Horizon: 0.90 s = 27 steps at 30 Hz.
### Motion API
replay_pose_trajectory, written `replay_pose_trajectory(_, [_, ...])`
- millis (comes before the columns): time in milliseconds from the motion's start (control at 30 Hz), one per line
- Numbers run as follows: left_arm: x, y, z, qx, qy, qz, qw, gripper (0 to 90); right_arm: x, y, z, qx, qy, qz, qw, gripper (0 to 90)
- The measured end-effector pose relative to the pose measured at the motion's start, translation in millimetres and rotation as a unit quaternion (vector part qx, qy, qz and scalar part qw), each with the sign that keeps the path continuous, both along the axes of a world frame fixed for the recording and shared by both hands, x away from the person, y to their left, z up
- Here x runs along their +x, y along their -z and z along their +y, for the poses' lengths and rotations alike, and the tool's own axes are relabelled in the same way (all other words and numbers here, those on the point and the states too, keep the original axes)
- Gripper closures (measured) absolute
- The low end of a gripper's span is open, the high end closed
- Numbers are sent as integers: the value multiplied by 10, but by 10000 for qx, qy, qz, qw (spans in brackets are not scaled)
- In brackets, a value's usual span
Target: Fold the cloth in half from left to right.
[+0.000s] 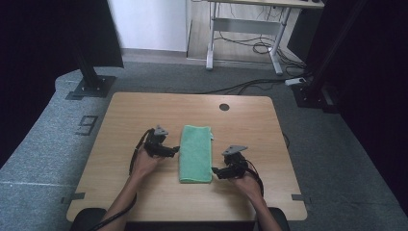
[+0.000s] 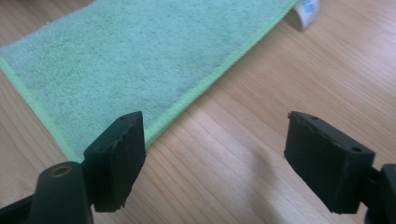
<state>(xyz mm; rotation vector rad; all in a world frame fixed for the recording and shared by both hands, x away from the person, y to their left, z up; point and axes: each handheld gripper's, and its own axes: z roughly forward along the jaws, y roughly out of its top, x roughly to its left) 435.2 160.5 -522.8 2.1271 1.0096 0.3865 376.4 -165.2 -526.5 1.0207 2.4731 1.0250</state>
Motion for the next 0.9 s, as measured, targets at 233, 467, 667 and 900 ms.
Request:
replay_pose_trajectory(233, [-238,-50,116,167,95,-64,9998,55,1,-50,-174,70,168,41,9998,139])
replay_pose_trajectory(467, [-455,-66,254,378,149,-134,9991,0,-29,-79,-343,74,454,-22,9989,72])
replay_pose_trajectory(667, [-619,-10,401,417,116,-155,9989,0,-71,-36,-494,22,681,-11,9977,0])
replay_pose_trajectory(900, [-725,154,539,402,32,-19,9992,0,-104,105,-631,-175,868,20,9961,0])
